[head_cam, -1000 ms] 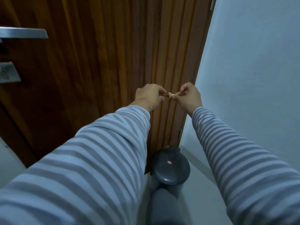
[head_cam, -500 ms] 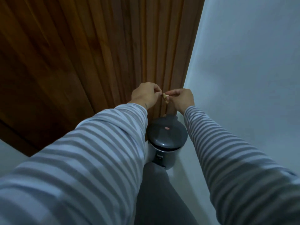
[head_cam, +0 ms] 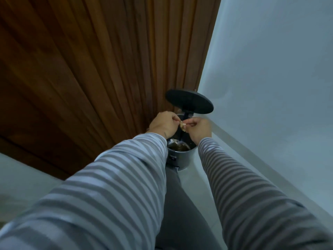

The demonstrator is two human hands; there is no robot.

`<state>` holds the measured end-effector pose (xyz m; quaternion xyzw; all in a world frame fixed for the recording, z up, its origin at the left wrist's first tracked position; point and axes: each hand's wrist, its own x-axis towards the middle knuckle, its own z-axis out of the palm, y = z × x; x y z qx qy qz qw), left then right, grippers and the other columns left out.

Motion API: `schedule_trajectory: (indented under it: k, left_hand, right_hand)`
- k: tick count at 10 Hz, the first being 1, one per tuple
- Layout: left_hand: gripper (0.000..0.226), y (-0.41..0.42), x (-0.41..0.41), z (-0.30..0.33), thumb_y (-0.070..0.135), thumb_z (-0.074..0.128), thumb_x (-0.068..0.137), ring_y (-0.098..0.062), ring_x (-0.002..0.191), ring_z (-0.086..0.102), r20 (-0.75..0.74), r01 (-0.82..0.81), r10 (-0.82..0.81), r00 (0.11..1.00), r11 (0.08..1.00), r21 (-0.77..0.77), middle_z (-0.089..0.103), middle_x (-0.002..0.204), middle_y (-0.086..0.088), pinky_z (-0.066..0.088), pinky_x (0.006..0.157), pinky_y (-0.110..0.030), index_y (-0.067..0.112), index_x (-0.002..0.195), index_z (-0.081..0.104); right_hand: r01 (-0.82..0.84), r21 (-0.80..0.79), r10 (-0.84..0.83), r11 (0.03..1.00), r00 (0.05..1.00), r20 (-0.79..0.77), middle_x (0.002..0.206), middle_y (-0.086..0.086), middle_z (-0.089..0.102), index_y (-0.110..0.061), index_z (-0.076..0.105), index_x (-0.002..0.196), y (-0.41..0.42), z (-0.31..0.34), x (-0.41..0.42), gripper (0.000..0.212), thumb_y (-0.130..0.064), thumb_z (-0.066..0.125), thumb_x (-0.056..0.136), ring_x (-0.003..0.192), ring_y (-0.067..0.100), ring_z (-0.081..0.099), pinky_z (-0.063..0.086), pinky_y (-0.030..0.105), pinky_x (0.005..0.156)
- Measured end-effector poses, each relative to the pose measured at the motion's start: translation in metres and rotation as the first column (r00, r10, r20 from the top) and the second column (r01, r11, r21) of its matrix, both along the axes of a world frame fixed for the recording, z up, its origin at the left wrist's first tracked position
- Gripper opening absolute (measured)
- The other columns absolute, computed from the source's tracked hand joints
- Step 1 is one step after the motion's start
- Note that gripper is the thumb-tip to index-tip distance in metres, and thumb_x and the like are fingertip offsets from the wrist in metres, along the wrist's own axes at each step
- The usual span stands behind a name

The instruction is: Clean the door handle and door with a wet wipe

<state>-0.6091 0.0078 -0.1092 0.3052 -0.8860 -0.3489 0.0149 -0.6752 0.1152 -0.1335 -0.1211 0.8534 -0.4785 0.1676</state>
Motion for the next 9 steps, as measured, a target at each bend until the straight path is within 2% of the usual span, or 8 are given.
schedule_trajectory:
  k: [1, 2, 3, 4, 5, 7, 9]
  left_hand:
    - [0.02, 0.009, 0.004, -0.022, 0.019, 0.056, 0.096, -0.019, 0.1, 0.063, 0.061, -0.001, -0.003, 0.998, 0.997, 0.071, 0.069, 0.105, 0.002, 0.051, 0.095, -0.037, 0.031, 0.085, 0.066]
    - [0.019, 0.013, 0.003, -0.036, 0.013, 0.054, 0.097, -0.02, 0.105, 0.062, 0.092, -0.001, -0.011, 0.996, 0.991, 0.135, 0.069, 0.112, -0.003, 0.049, 0.098, -0.034, 0.021, 0.1, 0.072]
    - [0.038, 0.009, -0.005, -0.037, -0.002, 0.053, 0.093, -0.022, 0.123, 0.055, 0.087, 0.01, -0.026, 0.996, 0.984, 0.18, 0.062, 0.129, -0.004, 0.039, 0.109, -0.031, 0.011, 0.128, 0.064]
    - [0.071, 0.001, -0.013, -0.03, -0.005, 0.053, 0.088, -0.026, 0.139, 0.04, 0.092, -0.01, -0.004, 0.996, 0.988, 0.152, 0.043, 0.151, -0.003, 0.034, 0.115, -0.036, 0.022, 0.152, 0.036]
    - [0.074, -0.005, -0.015, -0.022, -0.002, 0.051, 0.091, -0.027, 0.14, 0.039, 0.102, -0.001, -0.007, 0.995, 0.997, 0.083, 0.037, 0.155, -0.004, 0.034, 0.115, -0.037, 0.026, 0.155, 0.026]
    - [0.062, -0.006, -0.013, -0.023, 0.002, 0.053, 0.093, -0.026, 0.136, 0.043, 0.051, 0.005, -0.008, 0.999, 0.998, 0.069, 0.045, 0.15, -0.004, 0.037, 0.113, -0.039, 0.022, 0.15, 0.038]
    - [0.057, -0.013, -0.012, -0.029, 0.005, 0.054, 0.09, -0.024, 0.13, 0.05, 0.024, -0.028, 0.025, 0.999, 0.995, 0.095, 0.053, 0.142, -0.001, 0.041, 0.11, -0.041, 0.026, 0.143, 0.049]
  right_hand:
    - [-0.001, 0.052, -0.002, 0.999, 0.998, 0.055, 0.082, 0.005, 0.071, -0.027, 0.066, 0.064, 0.008, -0.02, 0.008, 0.029, -0.003, 0.068, 0.079, 0.078, 0.018, 0.064, 0.054, 0.032, 0.082]
    - [0.009, 0.08, -0.013, 0.997, 0.998, 0.058, 0.083, 0.006, 0.071, -0.022, 0.069, 0.07, 0.012, -0.032, 0.008, 0.021, -0.003, 0.068, 0.079, 0.079, 0.018, 0.064, 0.053, 0.03, 0.081]
    - [0.034, 0.047, -0.035, 0.998, 0.999, 0.033, 0.099, 0.007, 0.071, -0.017, 0.073, 0.093, 0.006, -0.03, -0.001, 0.022, -0.001, 0.061, 0.084, 0.092, 0.02, 0.064, 0.047, 0.023, 0.084]
    - [-0.014, 0.062, 0.014, 0.998, 1.0, -0.003, 0.128, 0.008, 0.06, -0.027, 0.058, 0.128, 0.001, -0.028, -0.014, 0.051, 0.003, 0.053, 0.086, 0.114, 0.026, 0.057, 0.045, 0.036, 0.102]
    - [-0.02, 0.109, 0.021, 0.994, 1.0, -0.004, 0.131, 0.01, 0.058, -0.027, 0.055, 0.131, 0.006, -0.03, -0.018, 0.054, 0.003, 0.054, 0.086, 0.116, 0.029, 0.055, 0.044, 0.04, 0.103]
    - [-0.03, 0.12, 0.029, 0.992, 0.999, 0.014, 0.124, 0.008, 0.062, -0.02, 0.063, 0.12, 0.006, -0.029, -0.016, 0.038, -0.002, 0.059, 0.086, 0.11, 0.026, 0.06, 0.048, 0.037, 0.098]
    - [-0.035, 0.163, 0.04, 0.986, 0.999, -0.024, 0.119, 0.005, 0.066, -0.024, 0.067, 0.113, -0.001, -0.03, -0.018, 0.031, -0.009, 0.061, 0.086, 0.108, 0.024, 0.061, 0.048, 0.04, 0.097]
